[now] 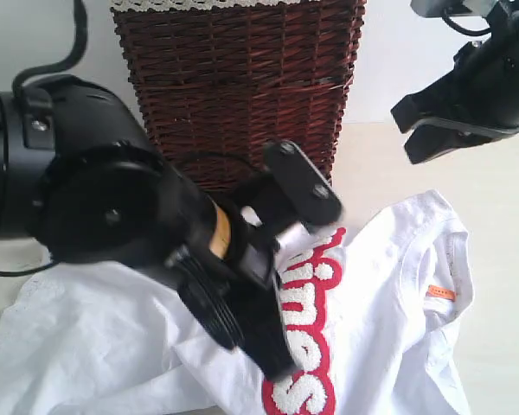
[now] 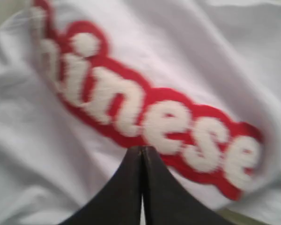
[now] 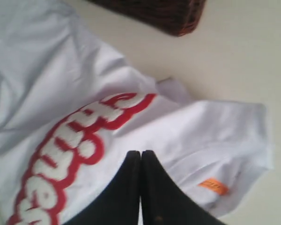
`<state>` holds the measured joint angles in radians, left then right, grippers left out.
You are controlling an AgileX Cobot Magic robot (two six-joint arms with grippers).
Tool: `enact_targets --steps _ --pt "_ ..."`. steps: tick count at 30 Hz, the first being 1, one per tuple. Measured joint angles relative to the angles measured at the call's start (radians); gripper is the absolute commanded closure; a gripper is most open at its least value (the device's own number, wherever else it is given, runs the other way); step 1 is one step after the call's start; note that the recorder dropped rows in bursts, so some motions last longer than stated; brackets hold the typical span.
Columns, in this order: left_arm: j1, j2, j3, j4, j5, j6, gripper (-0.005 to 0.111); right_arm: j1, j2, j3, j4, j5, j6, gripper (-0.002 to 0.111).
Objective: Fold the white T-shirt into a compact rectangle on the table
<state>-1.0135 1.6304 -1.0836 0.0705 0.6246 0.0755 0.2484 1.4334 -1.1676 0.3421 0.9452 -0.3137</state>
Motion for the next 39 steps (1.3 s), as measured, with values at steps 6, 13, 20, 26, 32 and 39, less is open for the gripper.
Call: enact_targets --steps 6,13,20,26,32,39 --pt "0.219 0.010 0.023 0.000 -0.214 -0.035 0.107 0.124 -0.103 0.083 0.142 0.065 -0.094 0.108" --pt "0.255 0.157 -0.020 -0.050 -0.257 0.104 0.107 0.392 -0.129 0.280 0.028 0.053 0.012 0.108" --pt "0.323 0.307 -0.110 -0.226 -0.264 0.267 0.107 0.524 -0.129 0.469 -0.036 -0.056 0.084 0.108" --pt "0.438 0.393 -0.247 -0.835 0.024 0.828 0.107 0.567 -0.101 0.492 -0.071 -0.107 0.110 0.108" --pt "0.534 0.425 -0.289 -1.000 0.207 0.956 0.107 0.561 -0.096 0.366 -0.521 -0.112 0.447 0.108" --pt "0.443 0.402 -0.204 -0.937 0.313 0.945 0.107 0.316 -0.018 0.190 -0.709 -0.182 0.615 0.108"
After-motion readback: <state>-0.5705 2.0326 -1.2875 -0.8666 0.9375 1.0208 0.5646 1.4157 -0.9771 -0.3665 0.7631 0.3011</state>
